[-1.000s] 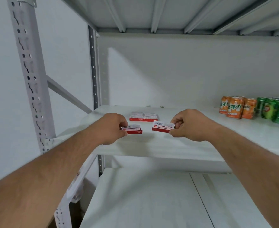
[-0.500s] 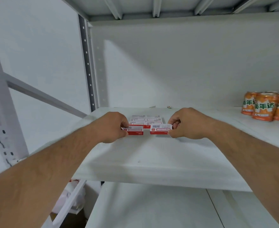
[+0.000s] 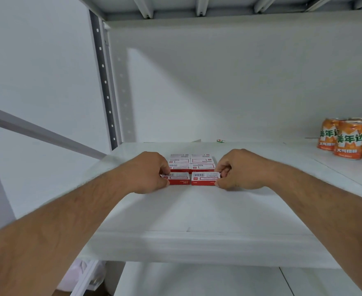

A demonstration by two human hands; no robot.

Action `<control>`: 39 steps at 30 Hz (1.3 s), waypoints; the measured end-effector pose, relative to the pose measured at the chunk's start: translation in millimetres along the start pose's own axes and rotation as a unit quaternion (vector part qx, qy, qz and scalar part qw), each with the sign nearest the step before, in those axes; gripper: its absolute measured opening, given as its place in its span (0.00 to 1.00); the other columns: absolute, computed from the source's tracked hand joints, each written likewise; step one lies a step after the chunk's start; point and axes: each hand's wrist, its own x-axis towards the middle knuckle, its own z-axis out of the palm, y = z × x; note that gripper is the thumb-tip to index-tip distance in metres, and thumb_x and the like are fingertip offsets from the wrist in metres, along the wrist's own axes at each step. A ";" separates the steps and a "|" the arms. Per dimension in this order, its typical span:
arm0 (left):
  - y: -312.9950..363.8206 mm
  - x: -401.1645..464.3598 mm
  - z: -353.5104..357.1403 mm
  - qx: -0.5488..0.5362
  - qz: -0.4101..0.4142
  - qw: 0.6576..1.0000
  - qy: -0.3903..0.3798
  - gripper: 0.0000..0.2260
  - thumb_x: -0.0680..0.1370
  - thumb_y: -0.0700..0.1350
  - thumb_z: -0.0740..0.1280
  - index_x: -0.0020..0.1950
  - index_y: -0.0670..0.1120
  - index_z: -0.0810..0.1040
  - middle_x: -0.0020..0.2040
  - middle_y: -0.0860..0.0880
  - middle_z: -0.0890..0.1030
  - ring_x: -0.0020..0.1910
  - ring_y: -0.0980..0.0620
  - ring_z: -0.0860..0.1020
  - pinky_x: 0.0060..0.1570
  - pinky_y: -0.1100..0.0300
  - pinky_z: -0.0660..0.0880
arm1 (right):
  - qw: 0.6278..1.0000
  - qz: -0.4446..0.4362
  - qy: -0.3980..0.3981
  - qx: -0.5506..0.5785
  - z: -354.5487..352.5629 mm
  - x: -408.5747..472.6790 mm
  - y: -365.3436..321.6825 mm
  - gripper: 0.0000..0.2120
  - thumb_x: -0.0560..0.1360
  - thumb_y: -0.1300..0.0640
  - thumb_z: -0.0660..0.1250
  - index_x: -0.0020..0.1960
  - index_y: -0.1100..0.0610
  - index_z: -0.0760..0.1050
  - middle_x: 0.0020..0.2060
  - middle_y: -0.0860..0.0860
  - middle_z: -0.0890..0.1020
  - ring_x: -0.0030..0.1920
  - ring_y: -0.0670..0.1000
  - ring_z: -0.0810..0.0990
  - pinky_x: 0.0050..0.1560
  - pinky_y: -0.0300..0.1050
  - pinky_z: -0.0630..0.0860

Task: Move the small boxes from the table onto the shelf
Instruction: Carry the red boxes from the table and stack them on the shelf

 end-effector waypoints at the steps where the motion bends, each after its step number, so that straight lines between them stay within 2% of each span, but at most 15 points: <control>1: -0.2 0.2 0.1 0.002 0.001 1.000 0.000 0.14 0.74 0.49 0.70 0.59 0.50 0.82 0.51 0.54 0.80 0.48 0.53 0.79 0.46 0.64 0.74 | 1.000 0.005 0.000 -0.003 0.9 0.6 -1.9 0.03 0.70 0.55 0.74 0.39 0.54 0.82 0.26 0.41 0.77 0.28 0.42 0.73 0.34 0.36 0.71; 4: -0.6 1.3 1.2 0.007 0.006 1.000 0.002 0.13 0.75 0.50 0.70 0.58 0.50 0.82 0.52 0.54 0.81 0.48 0.53 0.79 0.47 0.63 0.75 | 1.000 0.018 0.002 -0.010 3.5 2.6 -5.4 0.10 0.70 0.56 0.73 0.31 0.53 0.76 0.24 0.42 0.75 0.26 0.41 0.71 0.32 0.36 0.69; 8: -0.8 2.5 3.5 0.005 0.009 1.000 0.010 0.12 0.75 0.50 0.69 0.57 0.50 0.83 0.53 0.53 0.82 0.49 0.53 0.80 0.48 0.61 0.76 | 0.999 0.022 0.010 -0.020 6.4 3.4 -8.8 0.14 0.70 0.55 0.72 0.29 0.53 0.71 0.29 0.44 0.76 0.28 0.44 0.71 0.32 0.36 0.68; 10: 0.1 2.5 4.3 0.007 0.008 1.000 0.013 0.11 0.76 0.48 0.68 0.56 0.50 0.83 0.53 0.52 0.82 0.49 0.51 0.80 0.49 0.60 0.77 | 0.999 0.017 0.016 -0.022 7.2 2.6 -10.2 0.12 0.70 0.53 0.72 0.31 0.51 0.74 0.32 0.44 0.78 0.31 0.44 0.73 0.34 0.36 0.70; 13: 1.0 3.9 4.4 0.007 0.008 1.000 0.012 0.10 0.75 0.49 0.68 0.55 0.49 0.84 0.52 0.51 0.82 0.48 0.51 0.81 0.49 0.58 0.79 | 0.999 0.014 0.024 -0.024 7.7 2.5 -11.8 0.03 0.71 0.52 0.73 0.40 0.49 0.80 0.38 0.44 0.82 0.37 0.44 0.78 0.38 0.37 0.74; 17: 3.0 5.4 4.6 0.011 0.010 1.000 0.015 0.10 0.76 0.49 0.68 0.53 0.48 0.84 0.51 0.51 0.83 0.48 0.51 0.81 0.47 0.60 0.78 | 0.999 0.023 0.035 -0.028 9.7 6.2 -9.9 0.01 0.71 0.53 0.73 0.41 0.50 0.81 0.39 0.44 0.82 0.38 0.45 0.79 0.37 0.36 0.74; 21: 4.1 5.6 4.9 0.009 0.008 1.000 0.019 0.10 0.76 0.49 0.68 0.52 0.48 0.85 0.49 0.52 0.82 0.47 0.50 0.80 0.45 0.61 0.77 | 0.998 0.033 0.046 -0.032 9.6 8.1 -8.8 0.05 0.71 0.53 0.73 0.46 0.52 0.84 0.39 0.43 0.82 0.39 0.44 0.80 0.37 0.37 0.74; 25: 6.1 7.1 4.4 0.020 0.007 1.000 0.019 0.10 0.76 0.50 0.68 0.53 0.49 0.84 0.52 0.50 0.82 0.47 0.50 0.80 0.43 0.62 0.75 | 0.997 0.035 0.055 -0.033 10.3 9.5 -7.5 0.04 0.71 0.53 0.73 0.44 0.52 0.83 0.39 0.44 0.82 0.39 0.46 0.80 0.38 0.38 0.76; 31: 6.5 9.7 4.6 0.018 0.010 1.000 0.017 0.10 0.76 0.50 0.67 0.55 0.51 0.84 0.54 0.52 0.81 0.46 0.52 0.78 0.42 0.64 0.70 | 0.996 0.045 0.060 -0.040 10.3 11.4 -7.1 0.09 0.69 0.48 0.74 0.44 0.53 0.82 0.42 0.46 0.83 0.44 0.48 0.82 0.46 0.45 0.80; 39: 5.4 13.7 6.7 0.024 0.010 1.000 0.010 0.10 0.76 0.50 0.67 0.53 0.50 0.84 0.52 0.51 0.82 0.47 0.51 0.80 0.42 0.63 0.73 | 0.996 0.056 0.057 -0.043 10.6 11.7 -9.2 0.10 0.70 0.49 0.74 0.44 0.55 0.82 0.43 0.49 0.84 0.44 0.50 0.83 0.42 0.44 0.79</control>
